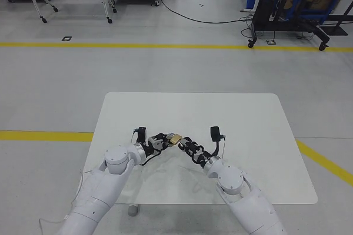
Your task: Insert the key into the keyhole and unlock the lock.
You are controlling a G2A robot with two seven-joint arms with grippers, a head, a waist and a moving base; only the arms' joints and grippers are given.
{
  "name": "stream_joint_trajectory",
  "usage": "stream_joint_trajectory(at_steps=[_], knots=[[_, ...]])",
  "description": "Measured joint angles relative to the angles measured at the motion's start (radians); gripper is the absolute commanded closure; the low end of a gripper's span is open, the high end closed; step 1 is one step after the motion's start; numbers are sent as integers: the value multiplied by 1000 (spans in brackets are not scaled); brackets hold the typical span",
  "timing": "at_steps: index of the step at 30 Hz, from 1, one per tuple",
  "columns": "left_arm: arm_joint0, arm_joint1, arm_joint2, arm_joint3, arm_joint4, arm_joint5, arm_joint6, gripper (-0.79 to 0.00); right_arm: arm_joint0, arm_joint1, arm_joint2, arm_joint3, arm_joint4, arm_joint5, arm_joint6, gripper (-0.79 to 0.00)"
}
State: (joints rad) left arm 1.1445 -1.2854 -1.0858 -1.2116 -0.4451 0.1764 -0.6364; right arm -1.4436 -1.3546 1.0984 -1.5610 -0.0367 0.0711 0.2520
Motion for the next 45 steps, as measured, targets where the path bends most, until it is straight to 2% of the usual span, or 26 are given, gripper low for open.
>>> stream_joint_trajectory(at_steps=[11,12,13,14,16,22,27,32,33,34,35,45], knots=[[6,2,-6,-6,2,3,-5,0,0,-5,-16,1,-12,9,-39,0],[6,3,-6,-7,2,4,-3,0,0,-5,-16,1,-10,9,-40,-154],[7,3,-7,-8,2,6,-2,0,0,-5,-16,1,-8,10,-42,-231],[8,3,-7,-9,1,8,-1,0,-1,-5,-16,0,-7,11,-42,-268],[8,3,-8,-11,3,12,2,0,-1,-6,-17,-1,-5,13,-43,-280],[8,4,-12,-11,6,17,16,0,-3,-6,-13,-7,3,13,-43,-259],[7,4,-15,-12,7,15,21,0,-5,-6,-8,-10,11,16,-39,-194],[3,5,-24,-9,5,5,29,0,-2,-5,-1,-8,25,29,-22,-200],[2,5,-26,-8,5,4,30,0,-1,-5,1,-8,27,31,-18,-179],[1,5,-28,-6,5,3,31,0,0,-4,3,-7,31,33,-15,-55],[1,5,-29,-6,5,1,31,0,1,-4,5,-7,33,33,-12,0],[-1,4,-15,-6,23,-6,23,0,4,-4,4,0,37,36,-5,0]])
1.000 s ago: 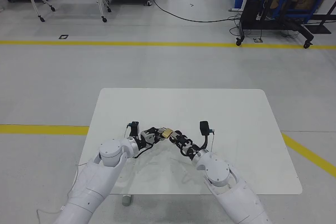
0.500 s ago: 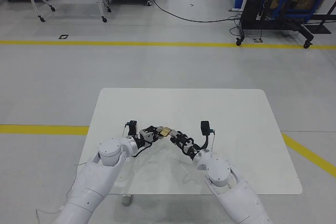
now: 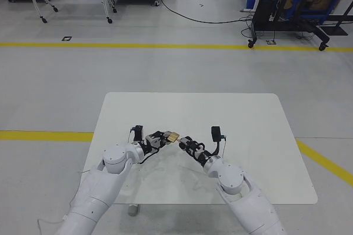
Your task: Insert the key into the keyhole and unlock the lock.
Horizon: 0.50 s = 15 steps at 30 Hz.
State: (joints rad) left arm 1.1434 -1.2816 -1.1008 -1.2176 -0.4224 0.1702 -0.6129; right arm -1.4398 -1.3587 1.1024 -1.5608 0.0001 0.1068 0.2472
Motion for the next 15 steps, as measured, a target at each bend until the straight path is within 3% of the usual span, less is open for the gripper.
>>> stream_joint_trajectory(at_steps=[6,7,8,15], knots=[[-1,0,10,1,13,-15,-18,0,6,-3,-5,9,10,0,-9,0],[-2,-1,10,2,14,-16,-20,0,6,-3,-5,9,14,0,-10,-182],[-3,-1,9,4,13,-18,-19,0,7,-3,-5,8,17,1,-10,-785],[-8,2,-22,18,-9,-44,1,0,7,-3,1,6,32,8,-6,-785]])
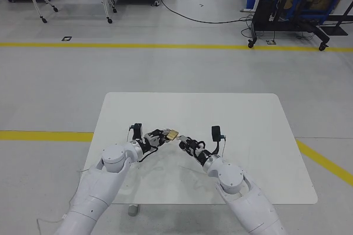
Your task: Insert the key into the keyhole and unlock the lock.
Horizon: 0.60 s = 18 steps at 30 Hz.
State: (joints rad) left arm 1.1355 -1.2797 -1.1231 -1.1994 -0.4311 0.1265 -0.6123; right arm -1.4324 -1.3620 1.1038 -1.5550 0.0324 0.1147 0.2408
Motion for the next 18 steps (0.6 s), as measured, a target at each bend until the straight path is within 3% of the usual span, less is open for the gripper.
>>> stream_joint_trajectory(at_steps=[7,18], knots=[[-3,2,-33,29,-21,-35,26,0,0,0,0,0,0,0,0,-785],[14,1,-41,3,-57,-53,29,0,-2,-1,2,-2,7,-3,3,-785]])
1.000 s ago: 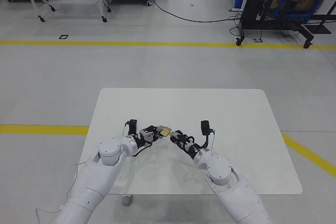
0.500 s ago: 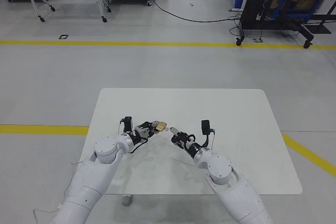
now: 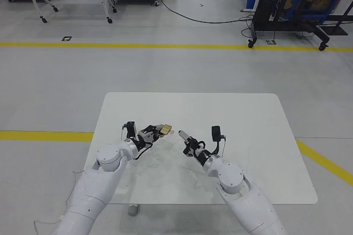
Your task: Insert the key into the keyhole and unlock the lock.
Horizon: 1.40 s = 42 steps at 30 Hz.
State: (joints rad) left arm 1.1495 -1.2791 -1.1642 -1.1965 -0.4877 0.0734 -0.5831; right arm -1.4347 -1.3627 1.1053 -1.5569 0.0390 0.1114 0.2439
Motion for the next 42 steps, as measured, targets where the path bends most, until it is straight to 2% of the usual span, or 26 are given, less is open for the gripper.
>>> stream_joint_trajectory(at_steps=[3,8,9,10,12,19,21,30,34,42], knots=[[14,-1,-18,-13,-61,-21,-17,0,-5,-5,26,-2,119,-21,21,-785],[26,-3,-36,-23,-111,-64,-20,0,-1,-14,81,16,460,-38,138,-785],[27,-4,-38,-24,-118,-71,-21,0,1,-15,91,22,517,-32,163,-613],[29,-4,-39,-25,-126,-79,-24,0,4,-16,101,32,582,-21,191,-391],[31,-5,-41,-27,-133,-90,-26,0,10,-18,107,49,669,6,230,-320],[42,-9,-33,-38,-167,-108,-73,0,59,-28,84,142,914,134,376,-308],[43,-9,-29,-38,-170,-106,-84,0,73,-30,77,165,936,141,394,-314],[38,-10,-22,-32,-167,-92,-109,0,90,-30,52,187,914,119,420,-317],[37,-10,-16,-33,-158,-88,-119,0,86,-28,45,179,904,118,425,-265],[36,-9,-12,-33,-144,-82,-124,0,83,-25,30,166,860,103,398,-246]])
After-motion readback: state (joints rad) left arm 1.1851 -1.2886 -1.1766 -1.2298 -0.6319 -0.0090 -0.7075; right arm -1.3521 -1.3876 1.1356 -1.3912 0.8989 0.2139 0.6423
